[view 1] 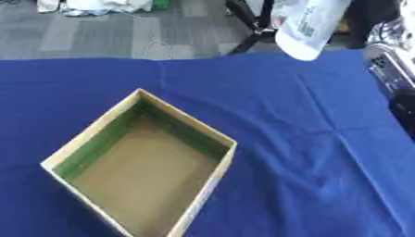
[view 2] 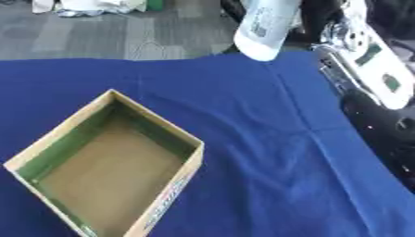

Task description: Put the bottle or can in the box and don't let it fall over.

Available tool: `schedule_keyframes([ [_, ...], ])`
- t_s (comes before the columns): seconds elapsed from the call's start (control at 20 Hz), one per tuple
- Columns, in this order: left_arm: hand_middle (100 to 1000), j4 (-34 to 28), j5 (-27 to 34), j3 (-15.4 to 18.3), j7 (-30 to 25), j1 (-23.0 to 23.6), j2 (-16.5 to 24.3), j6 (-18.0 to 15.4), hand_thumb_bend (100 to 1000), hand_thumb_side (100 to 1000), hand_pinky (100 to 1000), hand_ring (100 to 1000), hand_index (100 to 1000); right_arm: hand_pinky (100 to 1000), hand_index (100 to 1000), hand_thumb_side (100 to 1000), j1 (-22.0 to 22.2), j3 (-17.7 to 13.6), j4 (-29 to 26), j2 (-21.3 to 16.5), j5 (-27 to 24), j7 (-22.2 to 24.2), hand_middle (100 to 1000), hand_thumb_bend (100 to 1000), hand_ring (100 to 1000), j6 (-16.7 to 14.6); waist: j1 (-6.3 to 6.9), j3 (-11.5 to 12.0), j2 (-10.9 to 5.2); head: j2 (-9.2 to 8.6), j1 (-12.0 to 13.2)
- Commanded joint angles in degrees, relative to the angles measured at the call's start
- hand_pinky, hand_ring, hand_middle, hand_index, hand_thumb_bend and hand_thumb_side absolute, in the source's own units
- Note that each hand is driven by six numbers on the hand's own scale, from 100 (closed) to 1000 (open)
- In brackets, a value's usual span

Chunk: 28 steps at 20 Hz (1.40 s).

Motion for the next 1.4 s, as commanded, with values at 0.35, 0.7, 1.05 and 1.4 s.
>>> schedule_keyframes([
  [0.35,1000,-1.3,-0.8,2.3,2.4,1.3,2.6,-0.6,485,580,943,1000,721,774,172,470,-1.9,2.4,-5.5,4.5,-0.4,0.8,468,100,382,4.4,-0.08,-0.3,-2.6,1.43,-0.1],
  [0.7,1000,-2.1,-1.3,4.4,5.3,2.4,2.9,-1.5,491,570,941,1000,721,768,173,470,-2.8,5.1,-7.3,8.1,1.0,0.9,470,100,385,5.8,0.14,0.3,-3.0,1.76,-0.8],
  [1.05,1000,-2.9,-1.8,5.3,7.3,3.0,3.3,-1.8,493,568,941,1000,721,746,173,470,-3.7,8.2,-9.8,11.8,3.6,0.3,453,100,376,6.0,-0.11,1.1,-3.17,2.55,-1.8],
  [1.4,1000,-2.8,-1.6,6.3,8.3,2.4,3.8,-1.9,498,563,941,1000,722,719,176,470,-4.4,11.0,-12.3,14.8,3.8,-0.5,466,100,387,6.8,-0.29,2.2,-2.84,2.67,-3.0],
])
